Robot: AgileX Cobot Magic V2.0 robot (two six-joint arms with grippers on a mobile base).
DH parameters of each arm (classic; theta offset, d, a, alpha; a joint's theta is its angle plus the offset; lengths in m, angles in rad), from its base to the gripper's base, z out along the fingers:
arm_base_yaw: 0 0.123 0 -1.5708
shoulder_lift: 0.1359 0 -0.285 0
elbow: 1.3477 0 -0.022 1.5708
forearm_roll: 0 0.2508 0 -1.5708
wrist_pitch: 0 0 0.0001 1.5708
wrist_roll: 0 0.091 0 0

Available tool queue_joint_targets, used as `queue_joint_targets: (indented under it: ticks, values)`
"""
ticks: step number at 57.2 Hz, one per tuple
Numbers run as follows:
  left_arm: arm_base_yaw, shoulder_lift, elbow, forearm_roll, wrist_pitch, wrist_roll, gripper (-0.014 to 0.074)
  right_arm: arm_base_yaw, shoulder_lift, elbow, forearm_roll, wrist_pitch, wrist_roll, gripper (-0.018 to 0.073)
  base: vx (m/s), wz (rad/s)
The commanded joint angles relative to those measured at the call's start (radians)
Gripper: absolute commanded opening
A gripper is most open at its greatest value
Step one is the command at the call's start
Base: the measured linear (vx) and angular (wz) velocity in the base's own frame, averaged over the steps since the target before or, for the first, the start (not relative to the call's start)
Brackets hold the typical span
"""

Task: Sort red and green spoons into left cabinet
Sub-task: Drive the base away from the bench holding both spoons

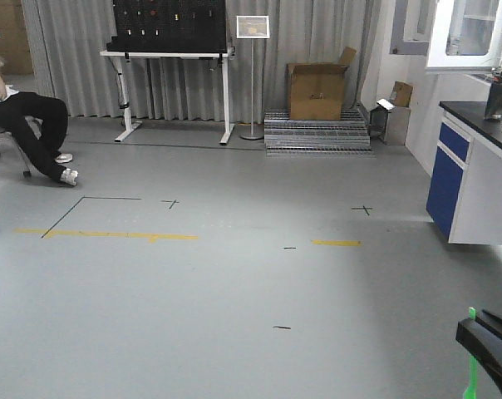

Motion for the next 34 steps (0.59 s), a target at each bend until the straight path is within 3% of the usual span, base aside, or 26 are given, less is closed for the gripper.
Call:
queue_joint_targets:
  ticks: [1,34]
  values:
    - [-0.003,0.0,-0.027,-0.011,-0.073,-0.005,-0.0006,-0.003,-0.005,-0.031,0.025,-0.046,-0.003,-0.0006,0.62,0.04]
    - [-0.003,0.0,-0.027,-0.011,-0.073,-0.005,-0.0006,-0.003,-0.005,-0.031,0.025,-0.044,-0.003,-0.0006,0.64,0.08]
